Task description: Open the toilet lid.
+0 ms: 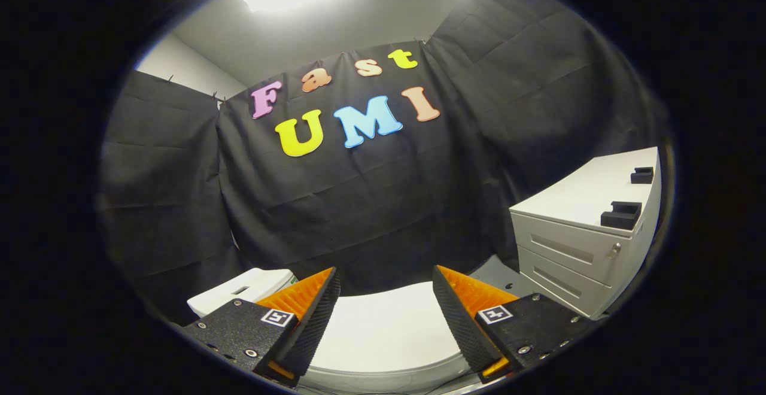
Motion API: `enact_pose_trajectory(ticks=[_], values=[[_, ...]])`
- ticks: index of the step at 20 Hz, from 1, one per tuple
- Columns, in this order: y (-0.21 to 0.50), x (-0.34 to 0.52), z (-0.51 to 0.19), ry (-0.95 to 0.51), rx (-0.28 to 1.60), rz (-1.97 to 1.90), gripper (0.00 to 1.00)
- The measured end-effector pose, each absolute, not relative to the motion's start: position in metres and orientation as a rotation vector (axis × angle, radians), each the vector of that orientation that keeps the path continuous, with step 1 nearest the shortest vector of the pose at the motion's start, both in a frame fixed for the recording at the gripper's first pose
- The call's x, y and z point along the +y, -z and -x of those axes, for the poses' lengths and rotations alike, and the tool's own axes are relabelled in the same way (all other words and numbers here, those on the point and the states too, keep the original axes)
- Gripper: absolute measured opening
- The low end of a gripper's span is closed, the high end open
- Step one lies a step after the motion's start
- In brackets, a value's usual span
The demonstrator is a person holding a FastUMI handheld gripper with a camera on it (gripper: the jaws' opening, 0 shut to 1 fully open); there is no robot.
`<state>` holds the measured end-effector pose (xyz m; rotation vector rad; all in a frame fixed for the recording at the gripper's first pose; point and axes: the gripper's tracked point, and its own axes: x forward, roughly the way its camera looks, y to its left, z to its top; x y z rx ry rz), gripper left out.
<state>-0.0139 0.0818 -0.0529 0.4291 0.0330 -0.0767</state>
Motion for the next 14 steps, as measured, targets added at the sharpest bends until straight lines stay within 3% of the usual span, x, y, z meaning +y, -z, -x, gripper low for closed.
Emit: enact_pose_trajectory(ticks=[14], values=[[0.190,0.050,0.029,0.306,0.149,-0.846,0.94]])
